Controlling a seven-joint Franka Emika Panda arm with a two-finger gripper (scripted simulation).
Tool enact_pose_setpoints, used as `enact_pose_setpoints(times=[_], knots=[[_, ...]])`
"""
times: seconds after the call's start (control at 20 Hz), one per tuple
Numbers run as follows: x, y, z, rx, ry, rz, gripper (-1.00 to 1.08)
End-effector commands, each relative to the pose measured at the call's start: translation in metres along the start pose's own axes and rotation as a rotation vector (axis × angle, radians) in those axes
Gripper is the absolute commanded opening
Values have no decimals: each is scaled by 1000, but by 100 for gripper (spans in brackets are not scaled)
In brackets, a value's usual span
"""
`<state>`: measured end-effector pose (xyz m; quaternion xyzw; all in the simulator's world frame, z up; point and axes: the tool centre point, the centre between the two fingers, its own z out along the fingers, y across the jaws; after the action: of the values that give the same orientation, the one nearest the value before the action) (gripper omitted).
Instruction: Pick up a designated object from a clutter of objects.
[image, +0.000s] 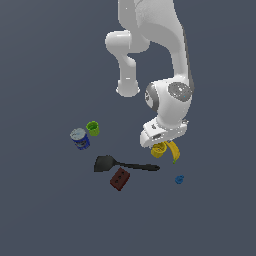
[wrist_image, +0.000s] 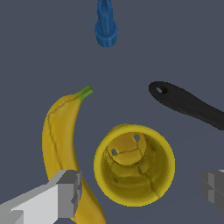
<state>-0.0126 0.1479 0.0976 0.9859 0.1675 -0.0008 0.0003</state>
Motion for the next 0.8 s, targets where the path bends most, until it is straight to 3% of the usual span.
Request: enact_pose_setpoints(times=[0.0, 0.75], knots=[[0, 0, 0, 0, 0, 0, 100], [-1, -1, 49, 0, 1, -2, 100]])
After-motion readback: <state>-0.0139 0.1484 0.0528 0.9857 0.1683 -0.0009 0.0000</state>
